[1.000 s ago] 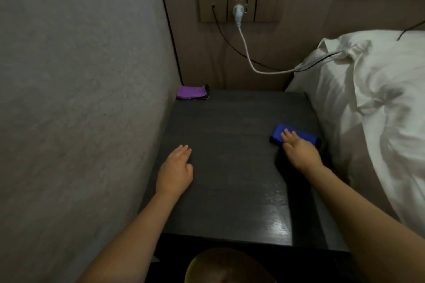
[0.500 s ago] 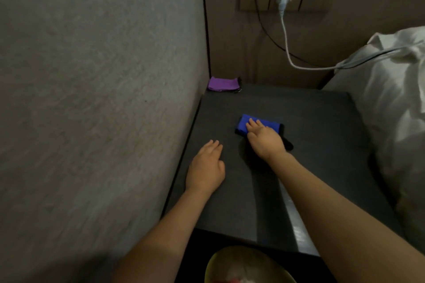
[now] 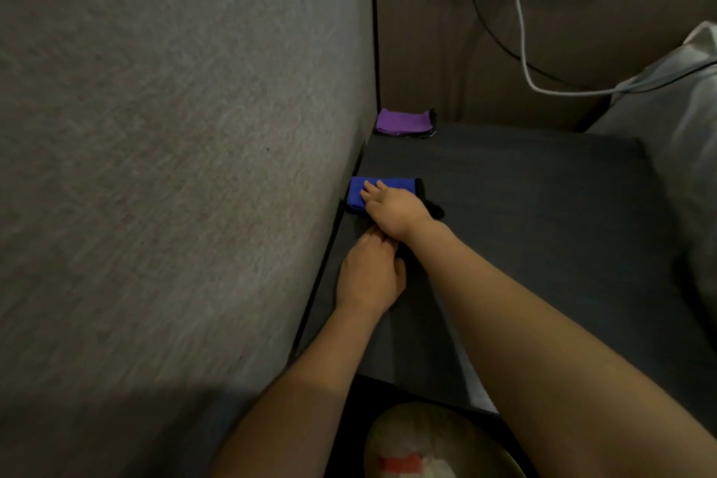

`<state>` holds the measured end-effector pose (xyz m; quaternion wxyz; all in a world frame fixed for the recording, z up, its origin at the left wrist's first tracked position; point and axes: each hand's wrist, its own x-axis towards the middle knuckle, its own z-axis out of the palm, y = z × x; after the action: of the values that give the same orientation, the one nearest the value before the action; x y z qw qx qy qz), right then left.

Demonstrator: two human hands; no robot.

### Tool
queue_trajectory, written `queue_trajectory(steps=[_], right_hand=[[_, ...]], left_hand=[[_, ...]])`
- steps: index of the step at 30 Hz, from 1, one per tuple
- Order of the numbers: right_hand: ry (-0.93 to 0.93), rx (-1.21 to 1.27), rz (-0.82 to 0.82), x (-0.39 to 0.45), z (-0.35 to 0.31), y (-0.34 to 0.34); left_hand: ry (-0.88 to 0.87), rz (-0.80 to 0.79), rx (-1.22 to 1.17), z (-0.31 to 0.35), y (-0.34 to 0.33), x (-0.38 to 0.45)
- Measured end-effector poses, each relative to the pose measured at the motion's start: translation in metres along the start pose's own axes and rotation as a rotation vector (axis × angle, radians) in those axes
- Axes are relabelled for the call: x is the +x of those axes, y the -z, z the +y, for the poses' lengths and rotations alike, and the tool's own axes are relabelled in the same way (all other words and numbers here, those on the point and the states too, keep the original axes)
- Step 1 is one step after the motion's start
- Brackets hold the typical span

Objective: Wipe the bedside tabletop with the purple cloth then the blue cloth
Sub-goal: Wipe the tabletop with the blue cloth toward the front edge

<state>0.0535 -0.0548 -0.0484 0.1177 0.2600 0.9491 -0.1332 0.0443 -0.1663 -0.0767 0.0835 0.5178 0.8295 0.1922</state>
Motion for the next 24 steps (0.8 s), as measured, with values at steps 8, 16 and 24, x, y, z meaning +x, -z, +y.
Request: queue_trajectory(steps=[8,16,24], right_hand=[[0.09,-0.081,0.002,0.0,-0.016,-0.006],[0.073,-0.2,0.014,-0.024,0.001,-0.006],[-0.149,-0.012,0.037,-0.085,0.075,-0.012]], left_hand=[[0.158,-0.118,-0.018,0.001,-0.003,0.001],[0.095,-0.002,-0.059,0.003,-0.004,0.0],[-0.089,0.096,0.001,-0.003,-0.01,-0.001]])
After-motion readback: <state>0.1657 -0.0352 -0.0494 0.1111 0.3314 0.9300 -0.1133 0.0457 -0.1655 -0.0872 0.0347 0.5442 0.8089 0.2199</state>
